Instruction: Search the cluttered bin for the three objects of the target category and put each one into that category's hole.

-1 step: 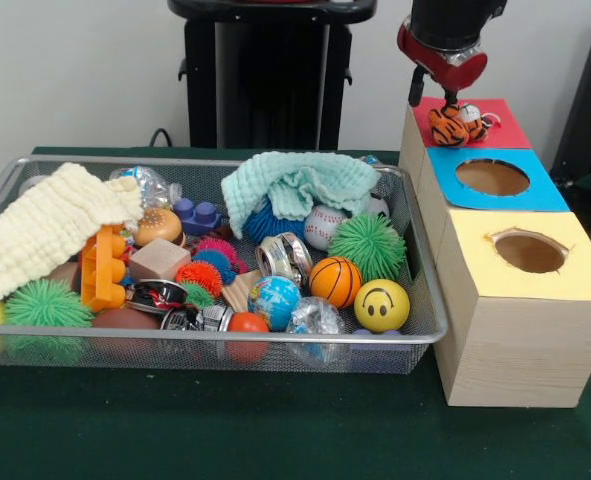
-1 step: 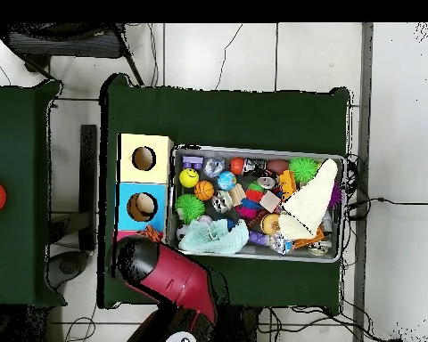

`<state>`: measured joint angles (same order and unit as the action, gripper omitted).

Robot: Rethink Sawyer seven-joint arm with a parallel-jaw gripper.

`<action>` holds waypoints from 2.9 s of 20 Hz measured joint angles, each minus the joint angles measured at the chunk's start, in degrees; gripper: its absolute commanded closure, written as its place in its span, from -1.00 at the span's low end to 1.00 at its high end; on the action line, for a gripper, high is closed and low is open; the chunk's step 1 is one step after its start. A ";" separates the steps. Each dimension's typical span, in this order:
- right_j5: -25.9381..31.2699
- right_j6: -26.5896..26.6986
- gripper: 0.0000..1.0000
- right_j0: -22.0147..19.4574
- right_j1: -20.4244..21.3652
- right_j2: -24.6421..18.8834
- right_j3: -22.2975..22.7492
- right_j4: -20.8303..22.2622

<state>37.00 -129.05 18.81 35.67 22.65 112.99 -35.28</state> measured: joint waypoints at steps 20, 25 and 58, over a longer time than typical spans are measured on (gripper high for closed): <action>3.10 -0.41 -1.00 -0.57 0.60 0.73 -0.06 2.17; 6.73 -0.41 -1.00 -0.57 1.29 1.97 -0.07 4.16; -3.58 -0.41 1.00 -3.59 1.39 3.30 -7.43 9.98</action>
<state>33.43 -129.46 15.22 37.05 25.95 105.56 -25.30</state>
